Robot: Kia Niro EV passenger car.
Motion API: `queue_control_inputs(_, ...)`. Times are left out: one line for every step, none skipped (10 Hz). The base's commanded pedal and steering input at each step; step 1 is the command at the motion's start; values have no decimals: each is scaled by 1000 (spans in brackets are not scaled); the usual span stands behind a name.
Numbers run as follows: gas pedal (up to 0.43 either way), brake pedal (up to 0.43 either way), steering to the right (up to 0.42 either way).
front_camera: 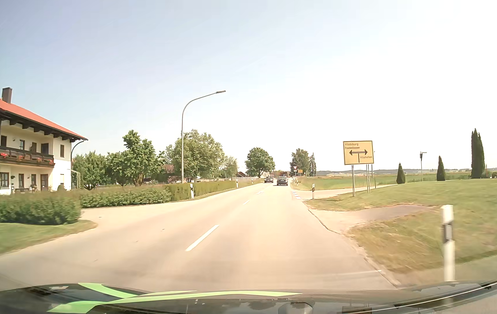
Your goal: Follow the waypoints while adhering to traffic rules and regulations
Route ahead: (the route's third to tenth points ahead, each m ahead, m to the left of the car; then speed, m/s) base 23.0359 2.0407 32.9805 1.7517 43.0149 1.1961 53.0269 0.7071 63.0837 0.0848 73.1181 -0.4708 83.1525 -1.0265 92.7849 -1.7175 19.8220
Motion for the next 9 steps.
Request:
queue_control_inputs(110,0,3)
queue_control_inputs(110,0,3)
queue_control_inputs(98,0,4)
queue_control_inputs(0,0,4)
queue_control_inputs(0,0,4)
queue_control_inputs(0,0,4)
queue_control_inputs(0,0,4)
queue_control_inputs(0,0,4)
queue_control_inputs(0,0,4)
